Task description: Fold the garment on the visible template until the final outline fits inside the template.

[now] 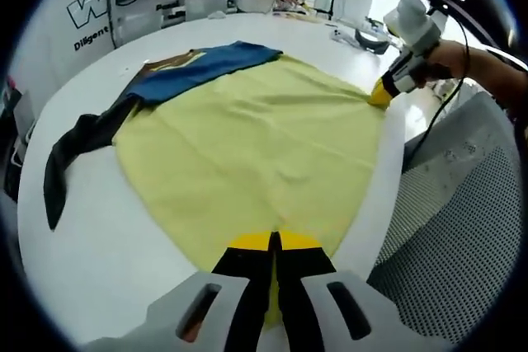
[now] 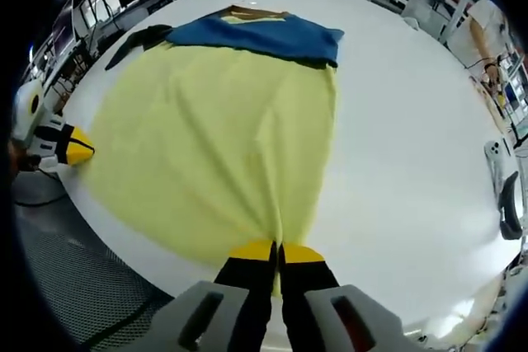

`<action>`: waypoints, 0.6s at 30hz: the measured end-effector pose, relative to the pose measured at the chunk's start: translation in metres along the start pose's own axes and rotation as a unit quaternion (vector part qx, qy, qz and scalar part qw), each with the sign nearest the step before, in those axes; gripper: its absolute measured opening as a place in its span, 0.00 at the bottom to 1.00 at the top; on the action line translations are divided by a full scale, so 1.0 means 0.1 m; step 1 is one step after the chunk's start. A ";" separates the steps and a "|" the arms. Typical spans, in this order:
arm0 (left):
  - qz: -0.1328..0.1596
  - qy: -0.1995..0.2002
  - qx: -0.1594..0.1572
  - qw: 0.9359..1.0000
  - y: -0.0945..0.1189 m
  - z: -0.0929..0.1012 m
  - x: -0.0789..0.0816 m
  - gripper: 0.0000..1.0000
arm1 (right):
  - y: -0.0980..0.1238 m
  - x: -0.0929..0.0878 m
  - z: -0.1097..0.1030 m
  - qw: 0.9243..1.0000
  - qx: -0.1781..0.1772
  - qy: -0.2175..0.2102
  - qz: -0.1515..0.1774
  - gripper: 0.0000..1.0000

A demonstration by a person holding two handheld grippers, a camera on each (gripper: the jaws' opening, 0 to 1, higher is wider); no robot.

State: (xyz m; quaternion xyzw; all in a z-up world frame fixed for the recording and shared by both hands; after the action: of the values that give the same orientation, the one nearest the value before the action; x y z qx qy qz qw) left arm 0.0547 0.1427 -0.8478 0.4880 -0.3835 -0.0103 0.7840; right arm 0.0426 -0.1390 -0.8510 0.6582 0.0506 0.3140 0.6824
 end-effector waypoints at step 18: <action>-0.019 -0.034 -0.027 0.999 -0.10 0.36 0.00 0.00 | 0.07 -0.29 0.22 0.999 -0.005 -0.031 -0.025 0.00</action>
State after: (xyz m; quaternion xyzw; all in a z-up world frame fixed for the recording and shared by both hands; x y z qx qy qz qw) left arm 0.0364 0.1104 -0.8479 0.4736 -0.3998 -0.0521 0.7830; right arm 0.0275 -0.1728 -0.8514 0.6625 0.0440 0.2768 0.6947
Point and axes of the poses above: the point that each gripper's makers call its tool centre point, and the gripper's own axes: y roughly backward along the fingers, z roughly to its right, x roughly out of its top, the point moved 1 cm from there along y, roughly backward along the fingers, and after that the axes turned 13 degrees about y, right-handed, at the moved point
